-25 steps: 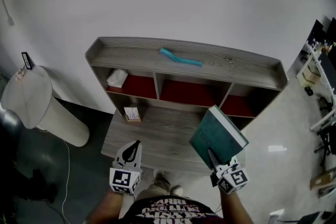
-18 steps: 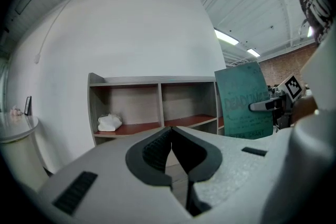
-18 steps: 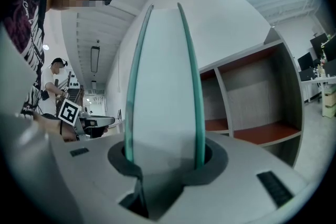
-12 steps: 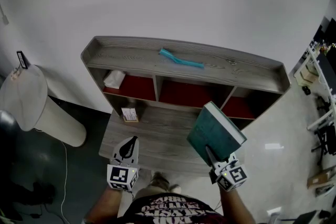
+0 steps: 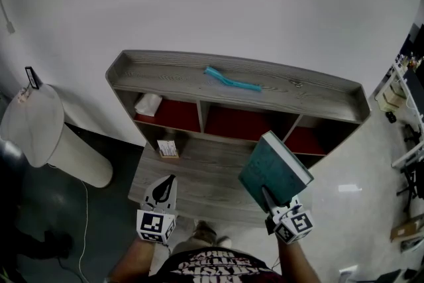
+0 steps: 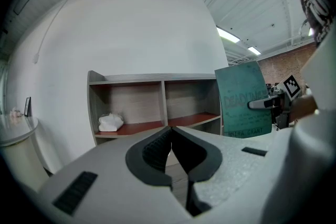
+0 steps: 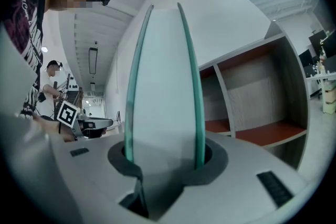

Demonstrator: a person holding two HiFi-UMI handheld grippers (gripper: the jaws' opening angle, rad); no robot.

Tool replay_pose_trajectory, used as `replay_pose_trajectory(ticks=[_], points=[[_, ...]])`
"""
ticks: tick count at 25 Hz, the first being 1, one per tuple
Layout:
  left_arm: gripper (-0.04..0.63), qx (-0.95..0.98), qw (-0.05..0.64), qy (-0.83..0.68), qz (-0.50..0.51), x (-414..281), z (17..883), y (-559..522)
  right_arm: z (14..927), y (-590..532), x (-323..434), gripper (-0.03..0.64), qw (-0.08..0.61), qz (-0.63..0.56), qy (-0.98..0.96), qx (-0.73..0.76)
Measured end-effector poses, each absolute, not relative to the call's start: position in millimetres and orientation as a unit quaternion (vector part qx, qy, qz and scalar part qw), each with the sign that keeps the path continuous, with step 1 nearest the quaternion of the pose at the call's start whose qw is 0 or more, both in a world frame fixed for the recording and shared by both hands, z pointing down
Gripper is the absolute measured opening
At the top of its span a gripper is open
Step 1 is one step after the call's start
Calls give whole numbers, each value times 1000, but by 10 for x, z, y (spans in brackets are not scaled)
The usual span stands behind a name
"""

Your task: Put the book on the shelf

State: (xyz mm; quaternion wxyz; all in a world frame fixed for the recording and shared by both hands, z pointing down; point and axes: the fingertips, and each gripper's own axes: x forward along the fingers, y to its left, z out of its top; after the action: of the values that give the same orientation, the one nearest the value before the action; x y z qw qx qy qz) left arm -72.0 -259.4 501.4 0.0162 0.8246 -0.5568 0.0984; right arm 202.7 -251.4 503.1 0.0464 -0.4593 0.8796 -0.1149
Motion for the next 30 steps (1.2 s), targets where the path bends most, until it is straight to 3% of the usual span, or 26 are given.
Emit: replay_pose_trajectory(ticks=[30], points=[[8,827,17,-554,98,-519,4996,-2272,5064,-2213,2160,163,51,-114,883,-453]])
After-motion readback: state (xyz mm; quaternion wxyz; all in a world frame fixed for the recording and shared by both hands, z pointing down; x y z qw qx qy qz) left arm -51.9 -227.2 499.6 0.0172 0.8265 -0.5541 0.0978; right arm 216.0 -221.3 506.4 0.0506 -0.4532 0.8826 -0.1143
